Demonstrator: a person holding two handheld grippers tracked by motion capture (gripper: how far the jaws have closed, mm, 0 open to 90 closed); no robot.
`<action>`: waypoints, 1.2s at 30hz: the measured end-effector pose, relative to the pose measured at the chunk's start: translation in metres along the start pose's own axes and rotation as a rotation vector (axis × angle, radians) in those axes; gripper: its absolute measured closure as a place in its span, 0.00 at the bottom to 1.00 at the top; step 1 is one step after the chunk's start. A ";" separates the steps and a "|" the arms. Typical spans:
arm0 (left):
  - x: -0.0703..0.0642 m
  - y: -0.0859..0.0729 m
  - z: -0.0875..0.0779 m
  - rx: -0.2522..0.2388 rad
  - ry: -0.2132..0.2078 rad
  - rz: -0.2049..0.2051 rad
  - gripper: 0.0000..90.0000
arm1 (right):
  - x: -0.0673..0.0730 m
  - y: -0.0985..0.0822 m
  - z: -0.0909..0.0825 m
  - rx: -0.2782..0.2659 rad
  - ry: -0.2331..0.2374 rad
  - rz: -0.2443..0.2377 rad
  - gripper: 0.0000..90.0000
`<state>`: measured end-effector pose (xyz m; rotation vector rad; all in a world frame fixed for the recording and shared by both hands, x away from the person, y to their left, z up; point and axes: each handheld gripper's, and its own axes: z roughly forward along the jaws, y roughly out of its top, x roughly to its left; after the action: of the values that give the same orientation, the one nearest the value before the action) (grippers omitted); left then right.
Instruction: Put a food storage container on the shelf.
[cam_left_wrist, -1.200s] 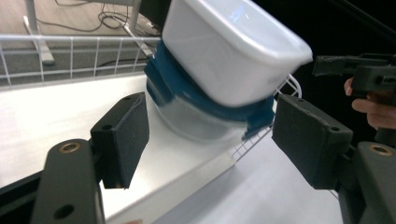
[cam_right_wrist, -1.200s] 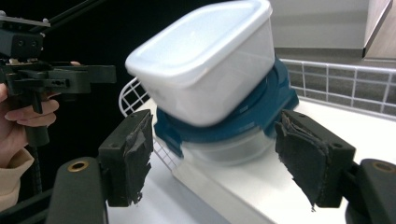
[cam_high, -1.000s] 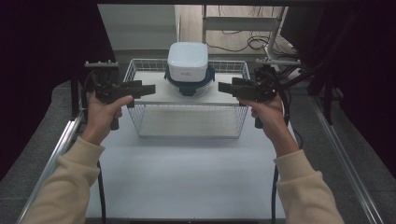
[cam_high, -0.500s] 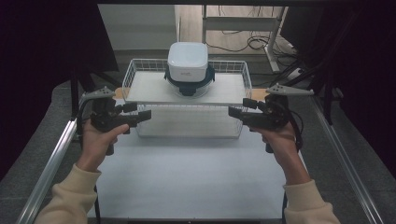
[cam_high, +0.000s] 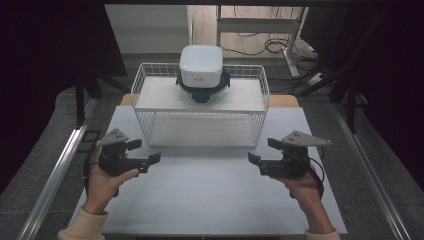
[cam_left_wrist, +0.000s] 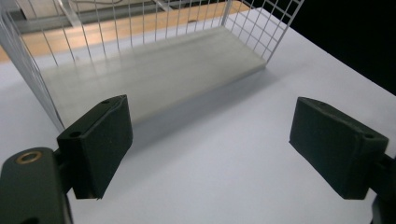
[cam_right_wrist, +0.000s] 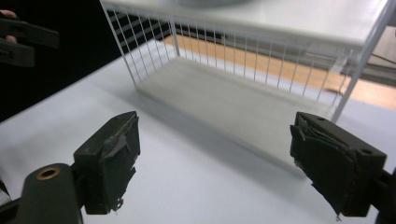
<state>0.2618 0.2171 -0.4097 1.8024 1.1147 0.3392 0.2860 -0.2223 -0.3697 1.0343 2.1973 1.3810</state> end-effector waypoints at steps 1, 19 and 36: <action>0.000 -0.005 0.001 0.006 0.005 -0.004 0.15 | 0.001 -0.005 0.000 0.008 -0.007 0.001 0.17; -0.006 -0.068 0.033 0.154 0.066 0.006 0.15 | -0.001 -0.095 0.021 0.175 -0.052 0.068 0.17; -0.006 -0.067 0.031 0.147 0.074 0.029 0.14 | -0.002 -0.092 0.019 0.143 -0.048 0.043 0.17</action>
<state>0.2420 0.2029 -0.4793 1.9501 1.1925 0.3507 0.2624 -0.2354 -0.4597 1.1588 2.2778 1.2181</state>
